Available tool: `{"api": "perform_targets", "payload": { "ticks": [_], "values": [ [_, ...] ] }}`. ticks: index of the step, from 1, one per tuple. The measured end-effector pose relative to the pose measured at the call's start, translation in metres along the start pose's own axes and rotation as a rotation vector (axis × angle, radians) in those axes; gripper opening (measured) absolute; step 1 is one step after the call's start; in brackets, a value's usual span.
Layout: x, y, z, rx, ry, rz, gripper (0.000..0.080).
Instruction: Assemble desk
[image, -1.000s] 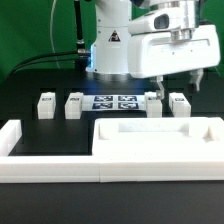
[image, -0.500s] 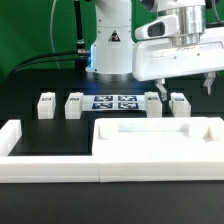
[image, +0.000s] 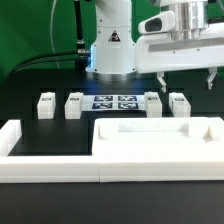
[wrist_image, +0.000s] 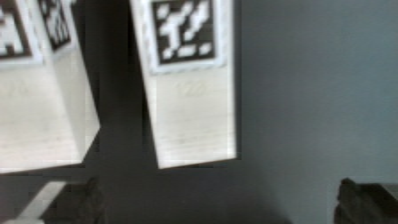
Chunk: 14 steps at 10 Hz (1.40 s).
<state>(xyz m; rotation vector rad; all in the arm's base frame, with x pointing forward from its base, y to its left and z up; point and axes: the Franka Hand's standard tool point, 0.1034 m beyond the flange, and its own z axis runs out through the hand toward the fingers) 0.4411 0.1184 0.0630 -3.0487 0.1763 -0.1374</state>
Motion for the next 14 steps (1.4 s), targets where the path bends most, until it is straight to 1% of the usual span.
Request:
{"api": "perform_targets", "payload": {
  "ticks": [2,4,5,6,7,8,9,10,11,12,13,14],
  "values": [
    [-0.002,0.001,0.002,-0.003,-0.017,0.003,0.0649],
    [-0.008,0.005,0.002,-0.02,-0.166,0.001,0.0649],
    [-0.013,0.008,0.0,-0.041,-0.229,0.024,0.0649],
    [-0.021,0.014,-0.001,-0.057,-0.322,0.031,0.0649],
    [-0.024,0.02,-0.002,-0.071,-0.419,0.054,0.0649],
    [-0.024,0.017,-0.002,-0.083,-0.501,0.065,0.0649],
    [-0.021,0.017,0.0,-0.083,-0.535,0.057,0.0649],
    [-0.028,0.02,-0.001,-0.09,-0.616,0.058,0.0649],
    [-0.024,0.02,0.002,-0.08,-0.683,0.042,0.0649],
    [-0.012,0.015,0.007,-0.005,-0.7,-0.041,0.0649],
    [-0.006,0.014,0.01,0.02,-0.707,-0.07,0.0649],
    [-0.007,0.012,0.009,0.02,-0.705,-0.074,0.0649]
  ]
}}
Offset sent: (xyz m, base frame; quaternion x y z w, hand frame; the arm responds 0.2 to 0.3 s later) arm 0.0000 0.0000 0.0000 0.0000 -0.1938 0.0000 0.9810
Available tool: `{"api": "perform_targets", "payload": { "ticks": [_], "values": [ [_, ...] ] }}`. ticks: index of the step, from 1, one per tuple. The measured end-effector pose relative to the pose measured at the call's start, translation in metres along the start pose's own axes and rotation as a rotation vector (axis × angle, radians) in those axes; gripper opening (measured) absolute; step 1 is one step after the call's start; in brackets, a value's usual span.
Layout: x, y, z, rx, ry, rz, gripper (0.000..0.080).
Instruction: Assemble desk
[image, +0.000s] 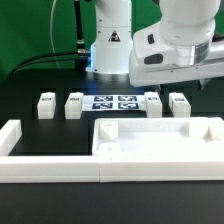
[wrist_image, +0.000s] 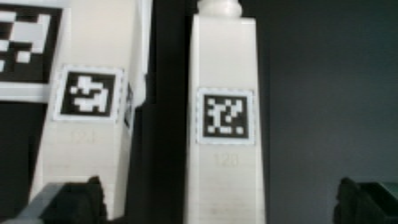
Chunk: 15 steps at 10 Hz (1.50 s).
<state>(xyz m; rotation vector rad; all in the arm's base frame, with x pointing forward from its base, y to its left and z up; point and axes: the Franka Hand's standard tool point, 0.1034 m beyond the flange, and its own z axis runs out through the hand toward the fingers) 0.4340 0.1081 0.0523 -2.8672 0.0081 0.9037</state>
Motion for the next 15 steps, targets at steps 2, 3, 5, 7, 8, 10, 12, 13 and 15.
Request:
{"api": "perform_targets", "payload": {
  "ticks": [2,3,5,7,8,10,12,13,15],
  "values": [
    [0.0,0.001,0.001,0.0,-0.002,0.002,0.0649],
    [0.0,0.001,0.002,-0.005,-0.003,0.02,0.0649],
    [-0.003,-0.004,0.006,-0.062,-0.029,0.124,0.0649],
    [-0.003,-0.001,0.008,-0.06,-0.047,0.116,0.0649],
    [-0.002,-0.001,0.009,-0.06,-0.049,0.116,0.0649],
    [-0.008,0.002,0.014,-0.062,-0.177,0.12,0.0649],
    [0.0,-0.001,0.017,-0.068,-0.295,0.131,0.0649],
    [-0.004,-0.002,0.016,-0.074,-0.386,0.132,0.0649],
    [0.003,-0.009,0.014,-0.062,-0.472,0.133,0.0649]
  ]
}}
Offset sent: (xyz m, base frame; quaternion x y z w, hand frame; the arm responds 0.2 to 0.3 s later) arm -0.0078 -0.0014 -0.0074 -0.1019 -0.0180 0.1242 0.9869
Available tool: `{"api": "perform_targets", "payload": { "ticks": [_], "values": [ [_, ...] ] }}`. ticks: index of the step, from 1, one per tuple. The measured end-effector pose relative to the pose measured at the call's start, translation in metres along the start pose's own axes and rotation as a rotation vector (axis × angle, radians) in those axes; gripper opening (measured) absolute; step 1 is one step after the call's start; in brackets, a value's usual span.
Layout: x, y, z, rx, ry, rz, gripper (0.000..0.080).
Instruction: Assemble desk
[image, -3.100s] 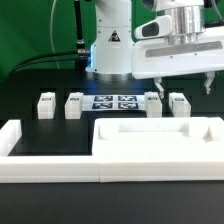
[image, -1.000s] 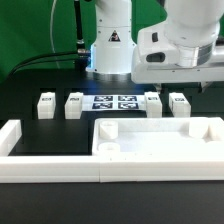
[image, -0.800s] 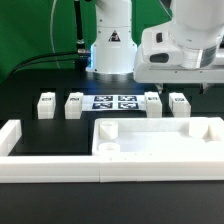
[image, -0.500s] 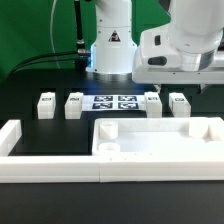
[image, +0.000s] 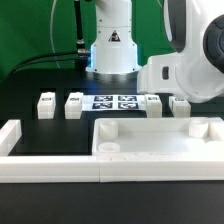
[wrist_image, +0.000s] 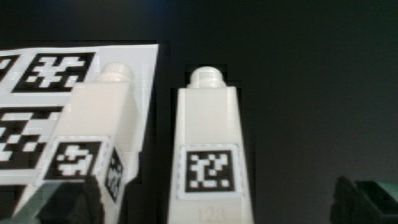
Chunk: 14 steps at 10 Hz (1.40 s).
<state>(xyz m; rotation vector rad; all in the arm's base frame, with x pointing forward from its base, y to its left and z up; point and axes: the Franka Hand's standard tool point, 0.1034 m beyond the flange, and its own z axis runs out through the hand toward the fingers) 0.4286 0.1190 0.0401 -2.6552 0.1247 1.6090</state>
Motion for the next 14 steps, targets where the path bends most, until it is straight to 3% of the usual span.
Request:
{"api": "perform_targets", "payload": {
  "ticks": [4,14],
  "values": [
    [0.002,-0.006,-0.005,0.001,0.036,-0.023,0.0649],
    [0.029,-0.007,0.014,0.004,0.058,-0.015,0.0649]
  ]
}}
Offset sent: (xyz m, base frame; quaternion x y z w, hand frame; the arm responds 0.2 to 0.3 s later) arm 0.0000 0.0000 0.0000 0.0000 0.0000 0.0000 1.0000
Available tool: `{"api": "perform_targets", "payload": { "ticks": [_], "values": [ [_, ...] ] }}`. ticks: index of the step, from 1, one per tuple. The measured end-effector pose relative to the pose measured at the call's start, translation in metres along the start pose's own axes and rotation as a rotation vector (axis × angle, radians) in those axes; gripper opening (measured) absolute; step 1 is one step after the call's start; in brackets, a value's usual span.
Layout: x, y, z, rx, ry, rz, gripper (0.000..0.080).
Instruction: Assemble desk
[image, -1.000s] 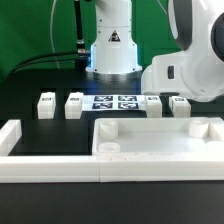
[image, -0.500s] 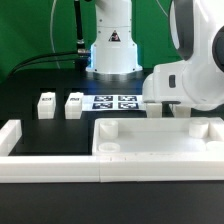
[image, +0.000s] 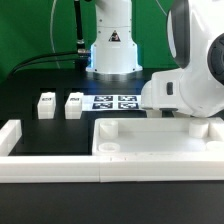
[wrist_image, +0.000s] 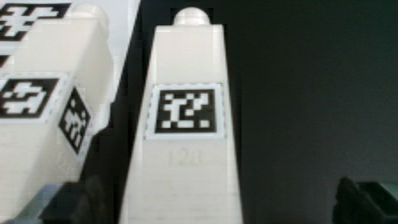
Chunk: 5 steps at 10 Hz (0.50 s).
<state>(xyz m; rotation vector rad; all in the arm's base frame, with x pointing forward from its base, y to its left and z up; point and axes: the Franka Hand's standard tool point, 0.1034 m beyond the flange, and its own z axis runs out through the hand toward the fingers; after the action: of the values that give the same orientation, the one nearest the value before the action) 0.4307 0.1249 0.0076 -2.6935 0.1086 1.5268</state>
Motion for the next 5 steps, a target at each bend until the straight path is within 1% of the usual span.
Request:
{"api": "perform_targets", "payload": {
  "ticks": [2,3,4,5],
  "values": [
    [-0.0003,0.0023,0.0036,0.001,-0.007,0.004,0.0649],
    [-0.0006,0.0026,0.0046,0.001,-0.009,0.004,0.054],
    [-0.0007,0.0032,0.0054,0.001,-0.011,0.005,0.0401],
    [-0.0008,0.0036,0.0055,0.002,-0.012,0.006,0.0284]
  ]
}}
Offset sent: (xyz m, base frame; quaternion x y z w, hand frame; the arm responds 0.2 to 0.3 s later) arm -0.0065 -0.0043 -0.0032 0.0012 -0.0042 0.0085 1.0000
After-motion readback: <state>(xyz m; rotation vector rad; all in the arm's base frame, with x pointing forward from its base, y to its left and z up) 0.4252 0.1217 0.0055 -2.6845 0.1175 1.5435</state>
